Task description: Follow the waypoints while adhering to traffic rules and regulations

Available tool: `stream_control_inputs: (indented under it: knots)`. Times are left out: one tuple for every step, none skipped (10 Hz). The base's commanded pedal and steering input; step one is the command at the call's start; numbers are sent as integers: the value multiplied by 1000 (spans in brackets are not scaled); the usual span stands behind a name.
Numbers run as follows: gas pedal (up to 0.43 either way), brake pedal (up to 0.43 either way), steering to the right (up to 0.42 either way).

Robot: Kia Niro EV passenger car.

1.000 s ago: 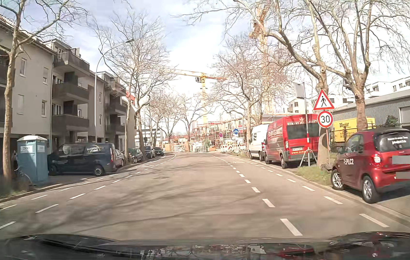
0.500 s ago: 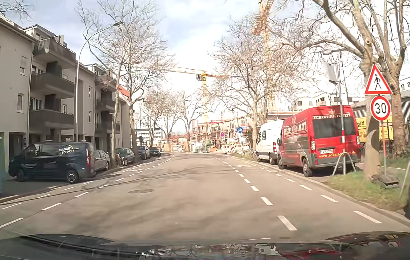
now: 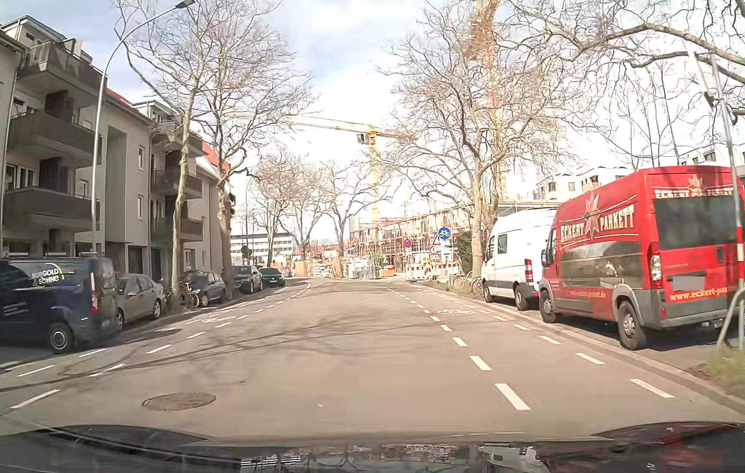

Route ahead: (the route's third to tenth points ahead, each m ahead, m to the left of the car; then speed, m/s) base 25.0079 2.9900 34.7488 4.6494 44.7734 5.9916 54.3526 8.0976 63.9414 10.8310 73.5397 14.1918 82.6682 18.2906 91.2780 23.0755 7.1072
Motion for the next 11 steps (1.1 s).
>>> stream_control_inputs:
  knots:
    - [39, 0, 0]
    - [47, 0, 0]
    - [47, 0, 0]
    - [47, 0, 0]
    - [59, 0, 0]
    - [59, 0, -1]
    - [67, 0, -2]
    - [67, 0, -3]
    - [67, 0, -4]
    - [67, 0, -7]
    - [67, 0, -9]
